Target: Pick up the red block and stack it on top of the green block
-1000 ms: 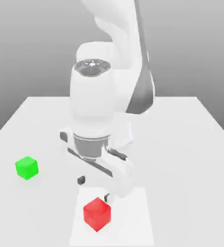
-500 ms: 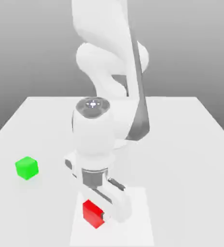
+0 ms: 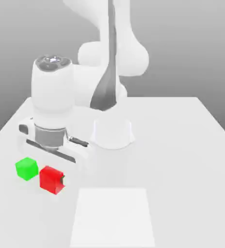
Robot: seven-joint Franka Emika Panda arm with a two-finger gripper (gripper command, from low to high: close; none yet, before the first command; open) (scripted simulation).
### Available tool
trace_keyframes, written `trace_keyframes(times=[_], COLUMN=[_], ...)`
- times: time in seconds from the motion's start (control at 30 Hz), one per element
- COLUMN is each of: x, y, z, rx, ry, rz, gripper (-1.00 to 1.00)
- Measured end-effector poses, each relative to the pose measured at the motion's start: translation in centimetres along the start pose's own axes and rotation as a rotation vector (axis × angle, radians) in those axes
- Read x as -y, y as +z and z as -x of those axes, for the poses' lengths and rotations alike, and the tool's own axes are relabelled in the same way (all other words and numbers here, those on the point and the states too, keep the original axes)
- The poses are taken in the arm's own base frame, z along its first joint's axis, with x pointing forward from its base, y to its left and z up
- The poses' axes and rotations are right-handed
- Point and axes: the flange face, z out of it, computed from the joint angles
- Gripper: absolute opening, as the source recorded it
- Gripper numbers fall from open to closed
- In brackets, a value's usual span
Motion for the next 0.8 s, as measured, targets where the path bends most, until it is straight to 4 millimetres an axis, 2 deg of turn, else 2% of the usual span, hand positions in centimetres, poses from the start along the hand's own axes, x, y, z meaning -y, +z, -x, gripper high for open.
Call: trace_keyframes(times=[0.43,0.8], x=[-9.3,-17.0], y=[-1.4,-0.1], z=[-4.5,-5.5], rx=[-0.007,0.043], ry=[-0.438,-0.808], rz=[0.012,-0.04], gripper=[-1.0,-1.0])
